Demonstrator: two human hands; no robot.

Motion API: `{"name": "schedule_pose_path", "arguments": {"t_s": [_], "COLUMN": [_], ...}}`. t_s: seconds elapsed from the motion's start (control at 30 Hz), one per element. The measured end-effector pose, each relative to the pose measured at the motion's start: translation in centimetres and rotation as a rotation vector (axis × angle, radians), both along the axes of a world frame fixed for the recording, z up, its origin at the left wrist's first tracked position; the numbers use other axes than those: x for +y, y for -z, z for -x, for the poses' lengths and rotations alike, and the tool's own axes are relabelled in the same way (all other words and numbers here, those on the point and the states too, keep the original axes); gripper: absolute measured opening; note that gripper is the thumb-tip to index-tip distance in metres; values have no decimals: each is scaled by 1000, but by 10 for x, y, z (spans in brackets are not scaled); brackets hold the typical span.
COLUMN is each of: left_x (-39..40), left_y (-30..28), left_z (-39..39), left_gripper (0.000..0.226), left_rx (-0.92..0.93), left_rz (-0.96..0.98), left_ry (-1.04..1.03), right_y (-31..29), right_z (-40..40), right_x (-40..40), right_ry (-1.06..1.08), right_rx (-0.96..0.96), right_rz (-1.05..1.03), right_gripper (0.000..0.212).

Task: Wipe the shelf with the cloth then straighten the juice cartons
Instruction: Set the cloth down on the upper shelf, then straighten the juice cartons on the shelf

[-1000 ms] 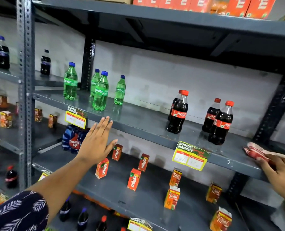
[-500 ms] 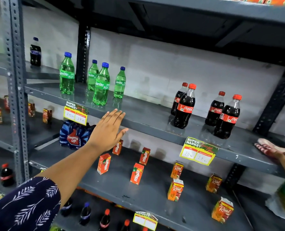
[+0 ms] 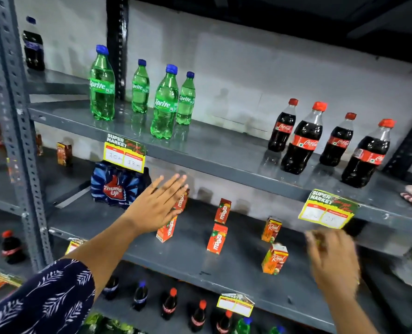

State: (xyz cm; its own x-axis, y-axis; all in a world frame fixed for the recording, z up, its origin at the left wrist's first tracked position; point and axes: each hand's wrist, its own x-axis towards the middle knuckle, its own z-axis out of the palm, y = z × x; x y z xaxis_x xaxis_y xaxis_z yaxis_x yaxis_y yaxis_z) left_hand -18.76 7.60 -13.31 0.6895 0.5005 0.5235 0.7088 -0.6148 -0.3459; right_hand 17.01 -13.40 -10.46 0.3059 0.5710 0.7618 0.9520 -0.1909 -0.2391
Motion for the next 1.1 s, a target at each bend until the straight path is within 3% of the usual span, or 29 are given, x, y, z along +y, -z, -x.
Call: {"name": "schedule_pose_path", "arguments": {"t_s": [0.2, 0.37, 0.5, 0.67, 0.77, 0.9, 1.1], "left_x": [45, 71, 77, 83, 90, 95, 98], "left_y": [39, 84, 132, 177, 196, 203, 211], "left_z": [28, 34, 51, 73, 78, 77, 81], "left_gripper": [74, 70, 73, 86, 92, 85, 88], "left_rx": [-11, -160, -180, -166, -154, -201, -206], "left_rz": [235, 437, 573, 735, 785, 782, 724], "left_ry": [-125, -180, -208, -237, -256, -228, -192], "right_y": [42, 72, 105, 134, 149, 161, 181], "right_z": [48, 76, 111, 167, 195, 223, 235], "right_x": [87, 134, 154, 186, 207, 232, 263], "right_ry": [-71, -51, -92, -240, -304, -344, -295], "right_rx": [-109, -77, -206, -194, 63, 772, 967], "right_rz": [363, 670, 678, 679, 753, 668, 652], "right_gripper": [42, 44, 40, 40, 49, 73, 74]}}
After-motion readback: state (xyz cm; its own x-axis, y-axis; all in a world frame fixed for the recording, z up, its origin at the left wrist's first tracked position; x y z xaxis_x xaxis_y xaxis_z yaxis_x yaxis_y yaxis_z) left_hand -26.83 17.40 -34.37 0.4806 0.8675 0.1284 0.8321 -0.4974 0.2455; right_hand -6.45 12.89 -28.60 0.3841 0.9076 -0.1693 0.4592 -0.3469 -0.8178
